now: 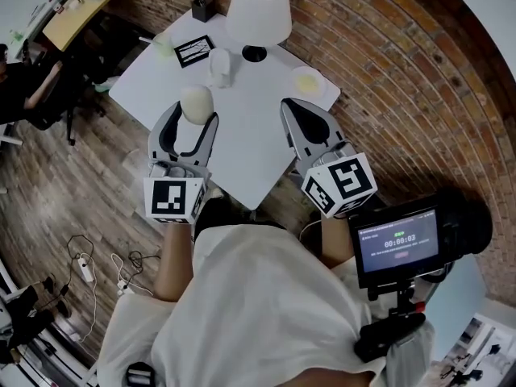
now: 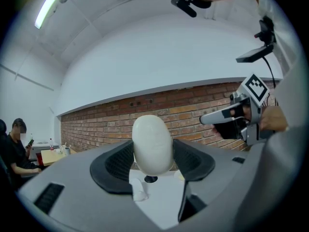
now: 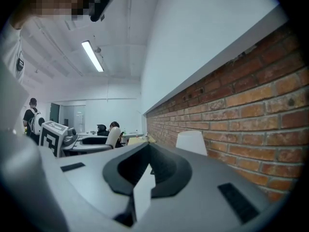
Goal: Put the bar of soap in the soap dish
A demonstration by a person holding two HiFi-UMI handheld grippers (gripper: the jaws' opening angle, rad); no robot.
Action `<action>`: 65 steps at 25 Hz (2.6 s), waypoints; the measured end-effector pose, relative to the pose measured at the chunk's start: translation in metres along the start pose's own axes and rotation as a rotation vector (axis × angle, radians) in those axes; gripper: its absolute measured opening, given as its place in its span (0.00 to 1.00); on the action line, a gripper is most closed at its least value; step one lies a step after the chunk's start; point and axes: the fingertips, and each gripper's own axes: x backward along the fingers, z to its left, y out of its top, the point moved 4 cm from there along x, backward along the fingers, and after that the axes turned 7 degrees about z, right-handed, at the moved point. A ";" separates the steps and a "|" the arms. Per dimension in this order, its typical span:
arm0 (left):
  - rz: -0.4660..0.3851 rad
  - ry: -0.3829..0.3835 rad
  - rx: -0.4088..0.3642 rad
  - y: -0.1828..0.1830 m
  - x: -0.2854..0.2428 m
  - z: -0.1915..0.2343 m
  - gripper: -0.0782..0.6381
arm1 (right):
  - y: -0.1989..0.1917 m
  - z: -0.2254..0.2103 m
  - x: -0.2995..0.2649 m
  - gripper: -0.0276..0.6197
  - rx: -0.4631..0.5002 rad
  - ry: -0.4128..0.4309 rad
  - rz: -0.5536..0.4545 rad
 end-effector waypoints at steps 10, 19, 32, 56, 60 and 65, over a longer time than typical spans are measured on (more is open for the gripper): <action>0.041 -0.020 0.018 -0.020 -0.037 0.017 0.48 | -0.005 -0.019 -0.021 0.05 -0.017 -0.041 -0.011; 0.077 -0.073 0.057 -0.040 -0.091 0.048 0.48 | -0.017 -0.039 -0.068 0.05 -0.042 -0.093 0.047; 0.147 -0.130 0.089 -0.069 -0.139 0.080 0.48 | -0.028 -0.047 -0.108 0.05 -0.100 -0.140 0.122; 0.272 -0.123 0.133 -0.167 -0.236 0.116 0.48 | -0.075 -0.071 -0.159 0.05 -0.164 -0.220 0.242; 0.298 -0.125 0.149 -0.184 -0.251 0.117 0.48 | -0.082 -0.078 -0.162 0.05 -0.172 -0.240 0.260; 0.333 -0.138 0.162 -0.205 -0.269 0.117 0.48 | -0.090 -0.084 -0.170 0.05 -0.183 -0.254 0.286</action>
